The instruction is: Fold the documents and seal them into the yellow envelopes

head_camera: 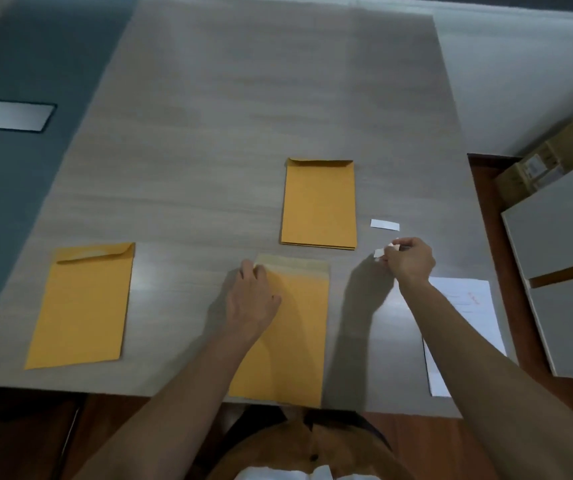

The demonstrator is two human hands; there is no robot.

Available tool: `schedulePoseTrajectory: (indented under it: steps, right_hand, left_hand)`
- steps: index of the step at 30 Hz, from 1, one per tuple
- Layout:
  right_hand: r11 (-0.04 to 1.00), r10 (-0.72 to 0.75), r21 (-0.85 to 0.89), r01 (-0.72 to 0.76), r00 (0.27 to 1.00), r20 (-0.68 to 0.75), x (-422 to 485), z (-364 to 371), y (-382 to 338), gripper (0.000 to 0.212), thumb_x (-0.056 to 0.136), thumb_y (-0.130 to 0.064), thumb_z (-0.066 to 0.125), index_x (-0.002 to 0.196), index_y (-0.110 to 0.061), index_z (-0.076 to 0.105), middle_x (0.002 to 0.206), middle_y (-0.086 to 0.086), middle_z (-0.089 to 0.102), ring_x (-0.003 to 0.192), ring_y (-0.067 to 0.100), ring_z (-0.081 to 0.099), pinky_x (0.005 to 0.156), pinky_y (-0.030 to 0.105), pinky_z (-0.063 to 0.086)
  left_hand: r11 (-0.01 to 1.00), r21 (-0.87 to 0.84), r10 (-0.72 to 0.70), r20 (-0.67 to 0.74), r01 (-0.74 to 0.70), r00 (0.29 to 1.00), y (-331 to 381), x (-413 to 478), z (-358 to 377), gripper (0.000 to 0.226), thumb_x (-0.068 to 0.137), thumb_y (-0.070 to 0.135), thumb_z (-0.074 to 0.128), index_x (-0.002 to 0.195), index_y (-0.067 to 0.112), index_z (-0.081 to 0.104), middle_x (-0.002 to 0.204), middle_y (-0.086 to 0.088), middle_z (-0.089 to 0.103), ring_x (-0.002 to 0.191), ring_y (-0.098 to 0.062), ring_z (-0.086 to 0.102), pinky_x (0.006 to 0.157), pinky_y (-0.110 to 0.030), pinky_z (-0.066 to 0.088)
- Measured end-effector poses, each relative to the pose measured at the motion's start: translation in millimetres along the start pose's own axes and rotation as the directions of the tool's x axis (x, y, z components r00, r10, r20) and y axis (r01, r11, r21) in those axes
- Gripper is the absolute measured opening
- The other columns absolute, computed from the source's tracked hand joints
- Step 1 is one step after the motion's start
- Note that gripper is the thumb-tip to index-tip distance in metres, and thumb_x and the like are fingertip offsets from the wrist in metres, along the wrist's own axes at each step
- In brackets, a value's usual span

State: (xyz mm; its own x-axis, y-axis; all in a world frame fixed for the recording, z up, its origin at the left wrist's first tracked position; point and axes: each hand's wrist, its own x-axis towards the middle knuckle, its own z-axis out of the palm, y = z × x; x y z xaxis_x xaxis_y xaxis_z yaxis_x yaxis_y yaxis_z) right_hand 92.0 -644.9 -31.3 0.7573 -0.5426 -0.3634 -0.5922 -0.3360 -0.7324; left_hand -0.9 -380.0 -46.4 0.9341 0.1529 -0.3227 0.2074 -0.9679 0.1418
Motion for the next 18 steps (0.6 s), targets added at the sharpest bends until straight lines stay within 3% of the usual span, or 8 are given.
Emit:
schedulePoseTrajectory:
  steps: [3,5,8,11,14,16,18]
  right_hand:
    - [0.999,-0.037,-0.032,0.035,0.998,-0.058,-2.8,0.0,8.1,0.030,0.078,-0.017,0.077,0.106,-0.014,0.067,0.112,0.006,0.064,0.104,0.026,0.063,0.096,0.032,0.049]
    - [0.996,-0.083,-0.041,0.078,0.988,-0.134,-17.1,-3.1,8.1,0.035,0.082,-0.015,0.075,0.114,-0.009,0.063,0.121,0.011,0.060,0.112,0.026,0.058,0.092,0.026,0.041]
    - [0.975,-0.221,-0.023,0.220,0.963,-0.155,-43.1,-2.3,9.0,0.034,0.085,-0.013,0.071,0.116,-0.009,0.059,0.126,0.010,0.053,0.103,0.021,0.055,0.081,0.016,0.032]
    - [0.924,-0.365,-0.058,0.379,0.915,0.173,-64.2,16.6,15.2,0.034,0.087,-0.019,0.071,0.118,-0.016,0.059,0.120,0.002,0.058,0.085,0.015,0.060,0.075,0.020,0.043]
    - [0.773,-0.423,-0.230,0.591,0.751,0.506,-80.1,41.2,16.3,0.057,0.082,-0.023,0.076,0.134,-0.020,0.052,0.133,-0.002,0.052,0.107,0.019,0.056,0.092,0.027,0.044]
    - [0.626,-0.426,-0.325,0.709,0.660,0.619,-86.1,53.8,15.8,0.069,0.082,-0.023,0.075,0.143,-0.025,0.042,0.143,-0.004,0.046,0.122,0.022,0.045,0.101,0.032,0.039]
    - [0.507,-0.452,-0.396,0.765,0.628,0.634,-89.6,59.2,13.3,0.067,0.084,-0.022,0.071,0.144,-0.029,0.041,0.139,-0.004,0.048,0.121,0.022,0.042,0.100,0.034,0.039]
  left_hand:
    - [0.997,-0.061,-0.044,0.046,0.047,0.998,-3.6,-5.3,-0.3,0.056,0.092,0.046,0.061,0.131,0.010,0.043,0.131,-0.008,0.033,0.114,-0.026,0.045,0.087,-0.035,0.051]
    - [0.996,-0.077,-0.047,0.055,0.051,0.997,-6.5,-7.2,-1.8,0.055,0.092,0.044,0.062,0.132,0.011,0.044,0.132,-0.007,0.033,0.112,-0.025,0.047,0.085,-0.035,0.052]
    - [0.994,-0.095,-0.052,0.050,0.056,0.997,-12.9,-9.0,-3.8,0.059,0.090,0.041,0.067,0.136,0.013,0.042,0.133,-0.007,0.035,0.114,-0.024,0.046,0.087,-0.034,0.051]
    - [0.984,-0.180,0.004,0.011,-0.002,1.000,-21.0,-5.3,-3.0,0.095,0.081,0.035,0.078,0.153,0.018,0.019,0.152,-0.006,0.026,0.135,-0.025,0.036,0.102,-0.037,0.044]
    - [0.987,-0.123,0.110,0.045,-0.104,0.993,-24.1,4.6,-7.2,0.115,0.077,0.035,0.081,0.157,0.020,0.001,0.162,-0.001,0.014,0.145,-0.025,0.025,0.113,-0.038,0.032]
    - [0.986,-0.069,0.154,0.058,-0.150,0.986,-23.7,10.4,-9.8,0.115,0.075,0.037,0.082,0.157,0.022,0.002,0.158,-0.001,0.025,0.139,-0.026,0.032,0.110,-0.037,0.035]
    - [0.982,-0.018,0.189,0.008,-0.189,0.982,-24.7,11.2,-8.6,0.110,0.073,0.042,0.082,0.156,0.025,0.011,0.148,0.000,0.037,0.130,-0.024,0.039,0.102,-0.035,0.040]
